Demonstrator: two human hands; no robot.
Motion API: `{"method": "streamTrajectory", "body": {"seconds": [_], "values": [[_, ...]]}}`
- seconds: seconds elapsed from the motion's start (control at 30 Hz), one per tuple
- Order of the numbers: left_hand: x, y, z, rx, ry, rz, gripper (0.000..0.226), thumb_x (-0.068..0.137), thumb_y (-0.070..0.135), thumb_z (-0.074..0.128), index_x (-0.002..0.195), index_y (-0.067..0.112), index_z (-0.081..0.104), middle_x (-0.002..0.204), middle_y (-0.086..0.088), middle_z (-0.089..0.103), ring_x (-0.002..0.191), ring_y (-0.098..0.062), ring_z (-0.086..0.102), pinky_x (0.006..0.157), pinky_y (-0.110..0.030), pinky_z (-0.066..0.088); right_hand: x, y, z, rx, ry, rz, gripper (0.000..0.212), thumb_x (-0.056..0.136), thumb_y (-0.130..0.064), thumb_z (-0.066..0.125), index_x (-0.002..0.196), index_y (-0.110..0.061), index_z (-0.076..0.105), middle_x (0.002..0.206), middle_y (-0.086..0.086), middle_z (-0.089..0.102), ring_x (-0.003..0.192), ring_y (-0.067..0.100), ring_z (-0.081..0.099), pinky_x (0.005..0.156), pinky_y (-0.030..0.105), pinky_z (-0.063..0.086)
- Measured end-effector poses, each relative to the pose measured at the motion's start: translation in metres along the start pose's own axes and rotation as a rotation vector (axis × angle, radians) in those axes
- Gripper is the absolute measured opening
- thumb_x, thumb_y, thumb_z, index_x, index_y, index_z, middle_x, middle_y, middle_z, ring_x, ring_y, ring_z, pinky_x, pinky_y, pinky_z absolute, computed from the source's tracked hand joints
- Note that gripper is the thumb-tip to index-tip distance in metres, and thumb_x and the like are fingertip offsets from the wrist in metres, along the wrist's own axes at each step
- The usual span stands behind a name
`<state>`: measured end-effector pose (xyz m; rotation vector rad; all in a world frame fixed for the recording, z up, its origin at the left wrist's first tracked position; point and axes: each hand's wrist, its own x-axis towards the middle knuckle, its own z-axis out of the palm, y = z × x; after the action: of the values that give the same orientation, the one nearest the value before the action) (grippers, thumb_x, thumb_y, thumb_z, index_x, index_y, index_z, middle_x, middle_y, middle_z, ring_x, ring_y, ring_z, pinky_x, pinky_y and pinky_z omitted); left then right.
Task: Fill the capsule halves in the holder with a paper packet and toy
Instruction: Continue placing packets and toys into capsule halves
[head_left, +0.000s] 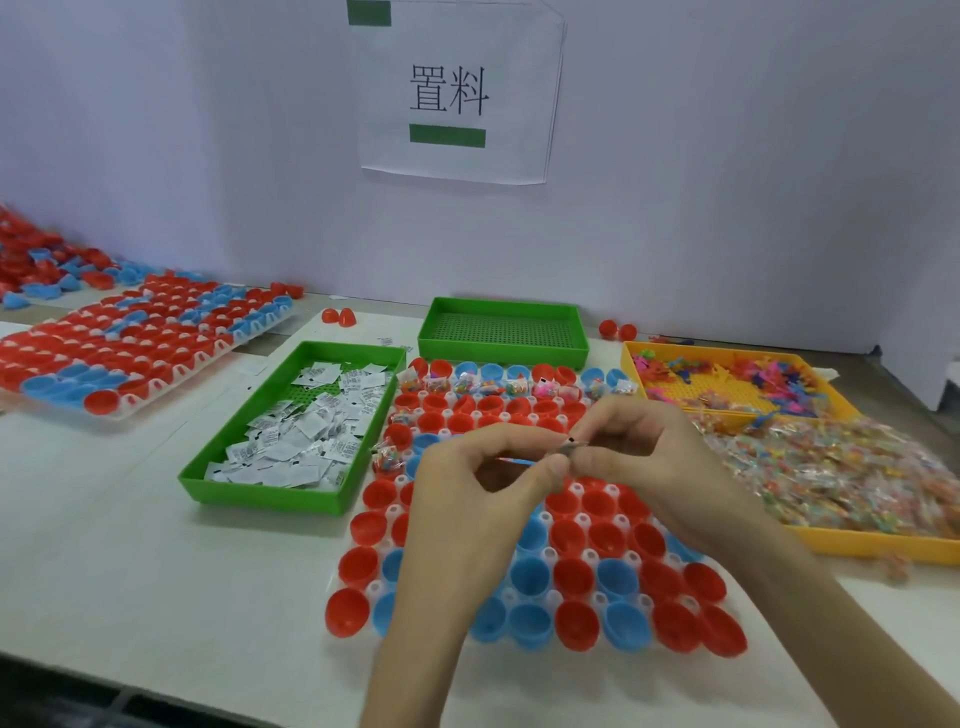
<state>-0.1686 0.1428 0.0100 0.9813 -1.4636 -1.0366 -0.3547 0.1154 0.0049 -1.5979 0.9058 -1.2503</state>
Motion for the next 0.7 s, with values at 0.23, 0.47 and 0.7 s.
{"method": "streamTrajectory", "body": {"seconds": [0.23, 0.47, 0.7], "values": [[-0.004, -0.007, 0.001, -0.106, -0.032, -0.085, 0.021, 0.082, 0.002, 0.076, 0.086, 0.022, 0.081, 0.082, -0.001, 0.077, 0.076, -0.016, 0.074, 0.071, -0.021, 0.057, -0.003, -0.003, -0.002, -0.028, -0.051, 0.003, 0.009, 0.074, -0.015, 0.081, 0.075, -0.016, 0.072, 0.075, 0.002, 0.071, 0.071, 0.013, 0.068, 0.067, 0.02, 0.054], [-0.004, -0.006, -0.002, -0.136, 0.03, -0.083, 0.027, 0.081, -0.002, 0.076, 0.083, 0.024, 0.08, 0.081, -0.002, 0.077, 0.076, -0.02, 0.075, 0.069, -0.019, 0.056, 0.002, -0.015, -0.03, -0.242, 0.196, -0.016, 0.016, 0.088, -0.027, 0.064, 0.086, -0.014, 0.073, 0.077, 0.001, 0.073, 0.069, 0.013, 0.068, 0.068, 0.018, 0.055], [-0.003, -0.005, -0.03, -0.158, 0.184, -0.069, 0.019, 0.08, -0.002, 0.075, 0.082, 0.016, 0.078, 0.078, -0.003, 0.077, 0.07, -0.012, 0.072, 0.063, -0.015, 0.054, 0.043, 0.016, -0.121, -0.766, 0.537, 0.326, 0.01, 0.089, -0.021, 0.073, 0.099, -0.02, 0.075, 0.099, 0.005, 0.074, 0.084, 0.018, 0.069, 0.078, 0.037, 0.059]]}}
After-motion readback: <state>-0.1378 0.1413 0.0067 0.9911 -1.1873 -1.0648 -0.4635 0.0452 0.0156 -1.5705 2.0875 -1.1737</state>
